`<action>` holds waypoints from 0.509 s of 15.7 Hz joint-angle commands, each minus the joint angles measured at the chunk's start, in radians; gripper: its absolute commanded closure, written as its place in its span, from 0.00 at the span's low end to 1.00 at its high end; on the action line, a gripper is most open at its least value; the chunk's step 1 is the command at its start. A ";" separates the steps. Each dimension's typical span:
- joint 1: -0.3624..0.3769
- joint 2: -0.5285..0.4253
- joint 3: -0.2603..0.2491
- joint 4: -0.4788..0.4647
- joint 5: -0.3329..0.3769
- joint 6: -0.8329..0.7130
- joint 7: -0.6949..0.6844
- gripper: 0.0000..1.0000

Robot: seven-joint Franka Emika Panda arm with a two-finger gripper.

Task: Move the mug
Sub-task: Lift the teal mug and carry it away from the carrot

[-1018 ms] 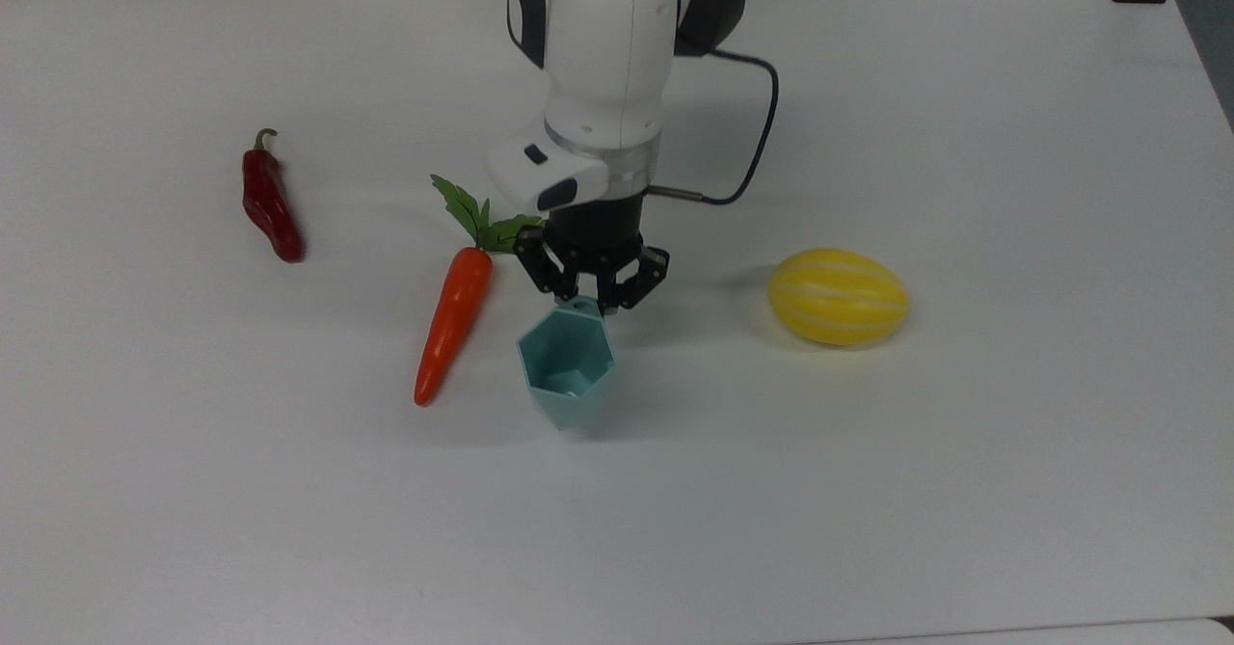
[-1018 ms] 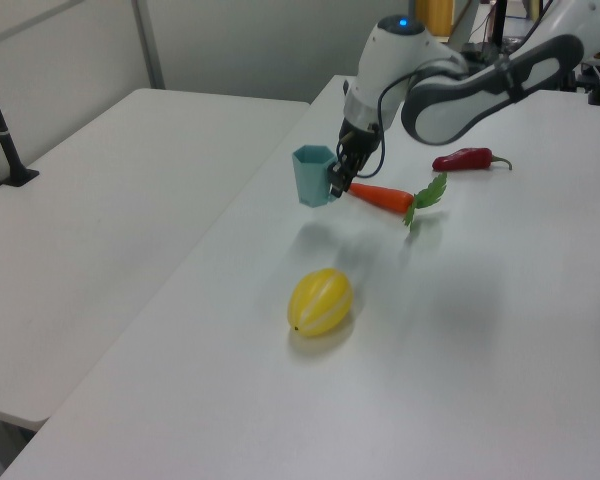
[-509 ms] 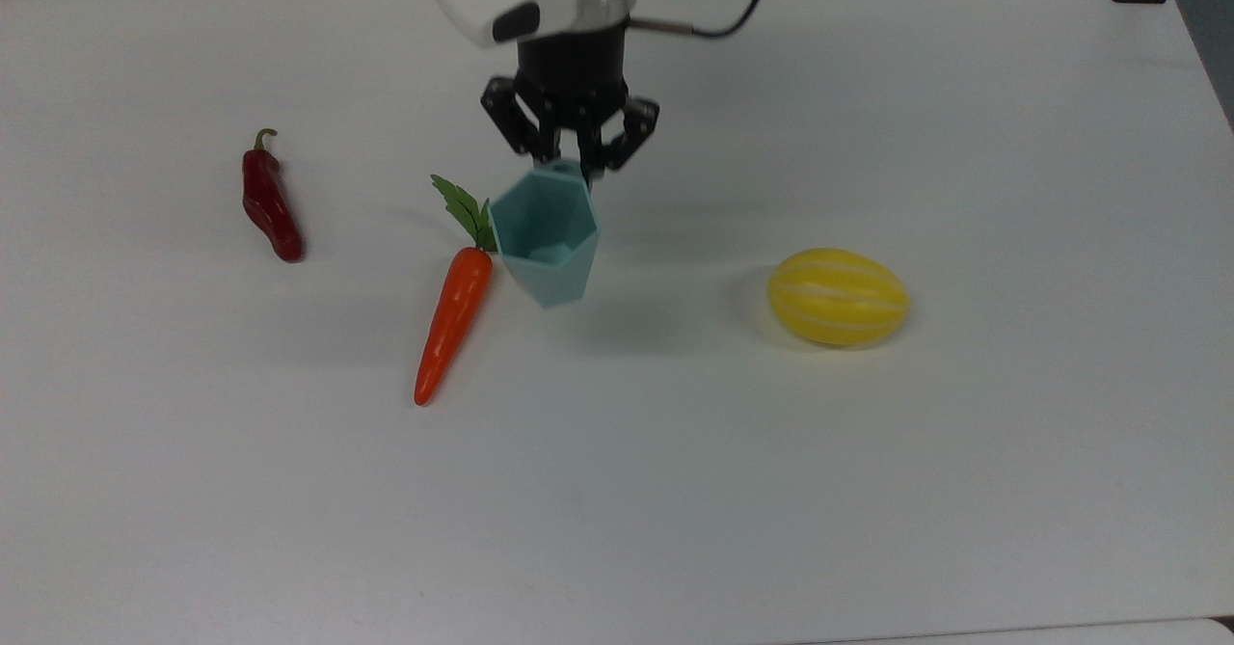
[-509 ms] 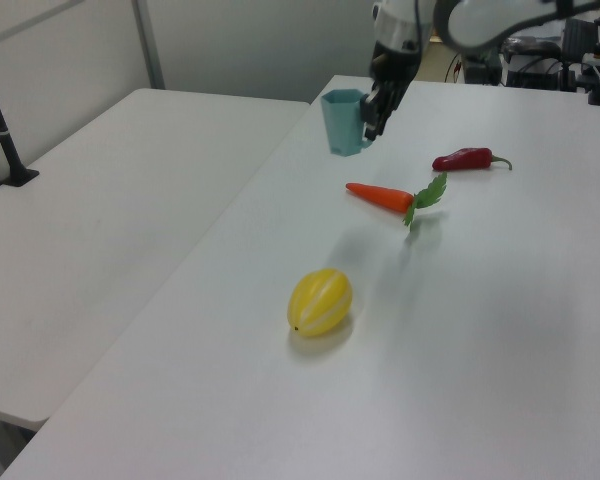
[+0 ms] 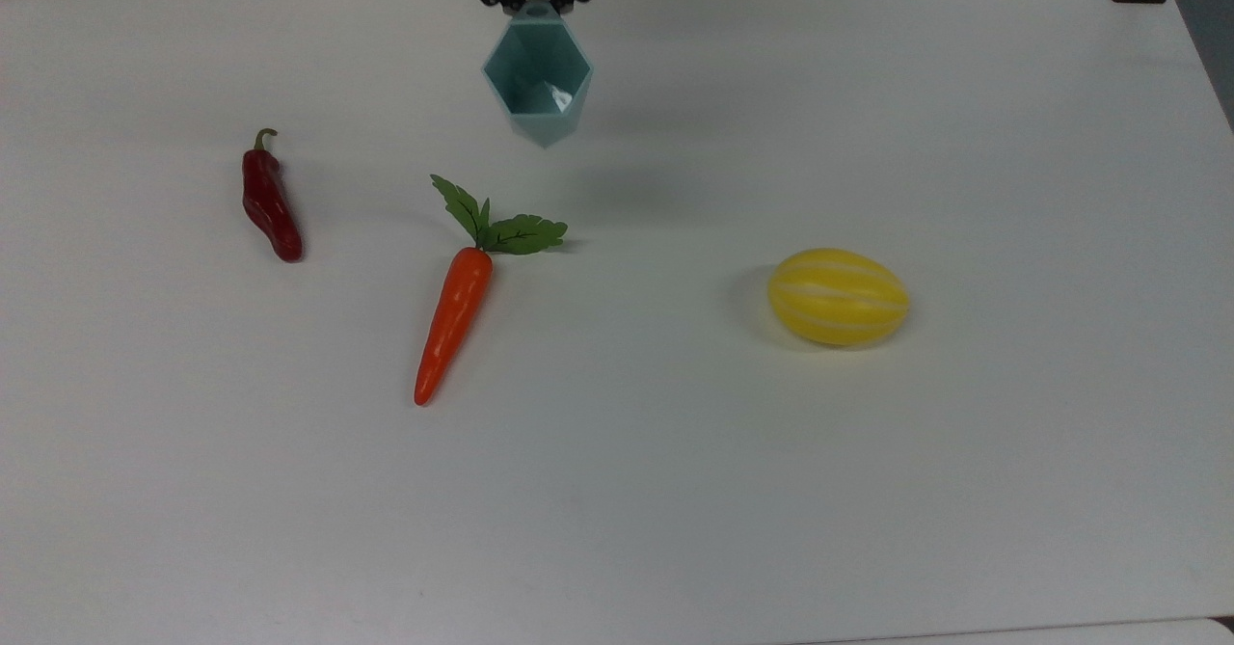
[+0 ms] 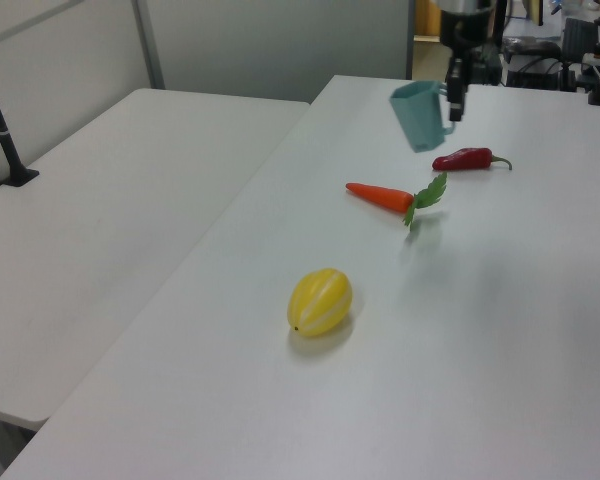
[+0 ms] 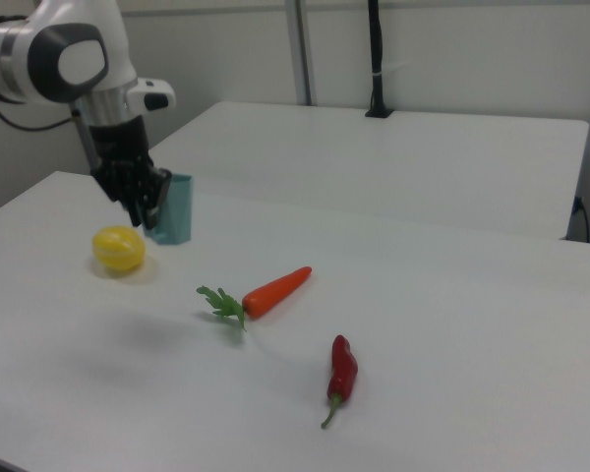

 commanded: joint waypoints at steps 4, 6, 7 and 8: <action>-0.004 -0.197 -0.023 -0.361 0.018 0.027 -0.181 1.00; -0.011 -0.197 -0.027 -0.425 0.018 0.091 -0.192 1.00; -0.012 -0.197 -0.027 -0.462 0.018 0.145 -0.192 1.00; -0.014 -0.197 -0.027 -0.499 0.018 0.192 -0.192 1.00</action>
